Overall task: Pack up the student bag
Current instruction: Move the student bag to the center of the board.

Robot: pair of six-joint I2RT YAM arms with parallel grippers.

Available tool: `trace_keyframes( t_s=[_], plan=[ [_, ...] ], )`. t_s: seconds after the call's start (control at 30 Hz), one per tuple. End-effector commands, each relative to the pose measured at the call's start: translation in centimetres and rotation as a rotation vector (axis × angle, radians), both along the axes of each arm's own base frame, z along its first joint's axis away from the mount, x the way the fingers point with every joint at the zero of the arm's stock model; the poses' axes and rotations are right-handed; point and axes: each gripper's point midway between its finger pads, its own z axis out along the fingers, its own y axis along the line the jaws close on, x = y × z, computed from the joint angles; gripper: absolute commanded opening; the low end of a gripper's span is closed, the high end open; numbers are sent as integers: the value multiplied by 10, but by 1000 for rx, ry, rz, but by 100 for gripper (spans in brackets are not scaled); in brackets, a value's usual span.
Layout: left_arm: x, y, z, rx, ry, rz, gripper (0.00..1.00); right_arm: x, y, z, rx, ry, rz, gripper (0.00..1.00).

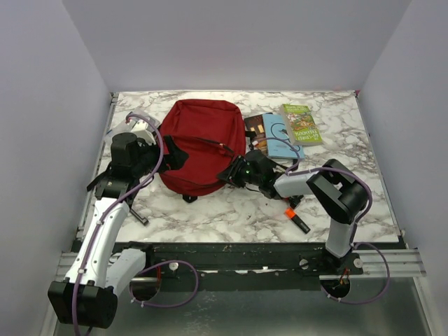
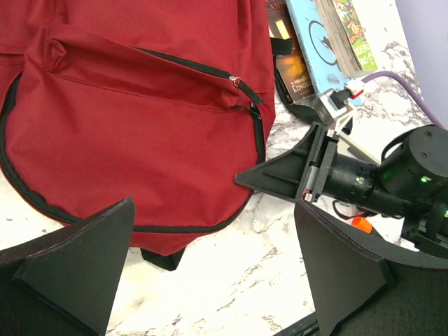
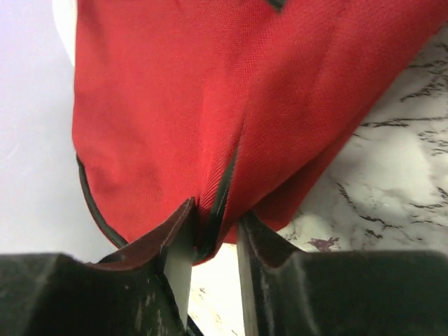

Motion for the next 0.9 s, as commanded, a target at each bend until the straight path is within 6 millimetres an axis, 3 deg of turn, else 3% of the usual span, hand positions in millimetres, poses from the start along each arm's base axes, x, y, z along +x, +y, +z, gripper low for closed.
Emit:
trace_keyframes(
  t_s=[0.0, 0.03, 0.07, 0.3, 0.4, 0.47, 0.53, 0.7, 0.73, 0.87],
  plan=[
    [-8, -16, 1, -14, 9, -87, 97, 7, 6, -2, -6, -52, 20, 19],
    [-10, -20, 1, -13, 12, -101, 97, 1, 7, -1, -3, -48, 49, 6],
    [-11, -23, -1, -11, 18, -110, 96, -7, 8, 0, -2, -49, 80, 1],
    [-30, -67, -9, -52, 107, -194, 95, -109, -19, -19, -13, 24, 303, 1],
    [-36, -89, -21, -83, 138, -221, 91, -141, -34, -29, -51, 57, 376, 1],
    [-33, -98, -28, -81, 147, -217, 91, -151, -41, -28, -54, 59, 401, 15],
    [-31, -106, -33, -86, 166, -223, 89, -150, -50, -29, -103, 45, 382, 37],
    [-31, -134, -30, -92, 175, -274, 88, -127, -80, -20, -227, -8, 218, 68],
    [-31, -139, -29, -86, 175, -285, 88, -122, -83, -15, -225, -26, 187, 72],
    [-28, -158, -32, -20, 169, -302, 87, -103, -88, 7, -193, -72, 106, 74]
  ],
)
